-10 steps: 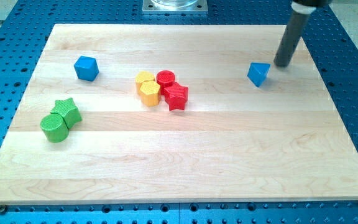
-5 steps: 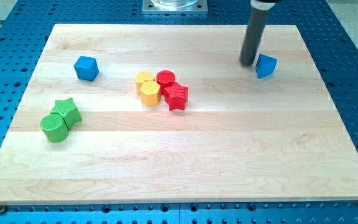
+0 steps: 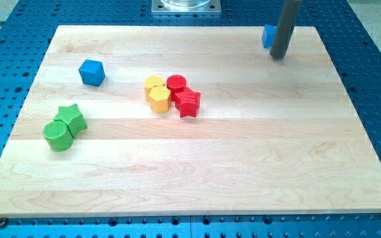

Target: Place both the blue blocks at the top right side of the board

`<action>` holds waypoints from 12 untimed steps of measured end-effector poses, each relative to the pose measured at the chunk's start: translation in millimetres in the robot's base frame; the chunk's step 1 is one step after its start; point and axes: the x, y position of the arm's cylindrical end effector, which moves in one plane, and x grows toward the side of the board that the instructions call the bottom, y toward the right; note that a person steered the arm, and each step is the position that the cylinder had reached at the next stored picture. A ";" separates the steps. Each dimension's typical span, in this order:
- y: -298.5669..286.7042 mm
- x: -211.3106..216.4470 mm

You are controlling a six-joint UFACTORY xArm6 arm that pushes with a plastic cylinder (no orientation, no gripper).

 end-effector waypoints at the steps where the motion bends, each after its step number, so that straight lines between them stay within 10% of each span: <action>1: -31.2 -40.9; 3: 30.1 -47.2; 5: -205.1 -81.8; 7: -421.5 38.9; 10: -180.0 14.8; 12: -191.4 -12.1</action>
